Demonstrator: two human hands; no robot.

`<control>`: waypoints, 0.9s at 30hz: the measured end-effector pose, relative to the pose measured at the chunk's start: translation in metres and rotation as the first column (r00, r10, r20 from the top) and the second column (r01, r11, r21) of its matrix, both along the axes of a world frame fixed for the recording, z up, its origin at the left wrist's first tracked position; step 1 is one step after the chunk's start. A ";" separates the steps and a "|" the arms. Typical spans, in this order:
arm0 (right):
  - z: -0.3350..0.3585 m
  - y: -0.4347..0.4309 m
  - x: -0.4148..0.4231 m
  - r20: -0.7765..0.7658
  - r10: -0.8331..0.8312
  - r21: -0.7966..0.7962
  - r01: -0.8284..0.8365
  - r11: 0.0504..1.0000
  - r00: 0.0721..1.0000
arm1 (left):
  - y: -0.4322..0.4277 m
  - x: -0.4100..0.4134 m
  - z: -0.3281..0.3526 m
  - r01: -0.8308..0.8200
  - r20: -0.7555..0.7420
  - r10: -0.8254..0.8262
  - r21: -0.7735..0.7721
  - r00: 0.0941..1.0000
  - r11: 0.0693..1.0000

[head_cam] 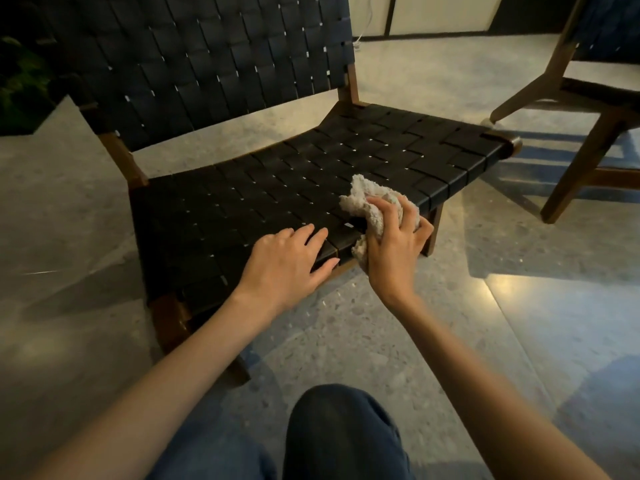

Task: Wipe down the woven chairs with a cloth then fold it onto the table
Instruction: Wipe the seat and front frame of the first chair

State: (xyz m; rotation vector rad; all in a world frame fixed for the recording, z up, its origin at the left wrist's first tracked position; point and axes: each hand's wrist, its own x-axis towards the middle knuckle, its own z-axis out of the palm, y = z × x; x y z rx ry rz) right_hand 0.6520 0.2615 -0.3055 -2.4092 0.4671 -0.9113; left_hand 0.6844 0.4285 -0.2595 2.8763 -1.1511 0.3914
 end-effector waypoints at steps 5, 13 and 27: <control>-0.009 0.004 -0.023 0.082 0.212 0.074 -0.218 0.973 0.974 | -0.004 -0.021 -0.020 0.103 0.122 -0.080 -0.191 0.989 0.976; -0.024 -0.027 -0.073 0.007 0.344 0.219 -0.337 0.915 0.939 | -0.020 -0.038 -0.078 0.433 0.264 -0.359 -0.325 0.895 0.841; -0.067 0.014 -0.089 -0.446 0.417 0.576 -0.102 0.811 0.792 | -0.012 -0.046 -0.182 -0.070 -0.599 -0.311 -0.526 0.738 0.848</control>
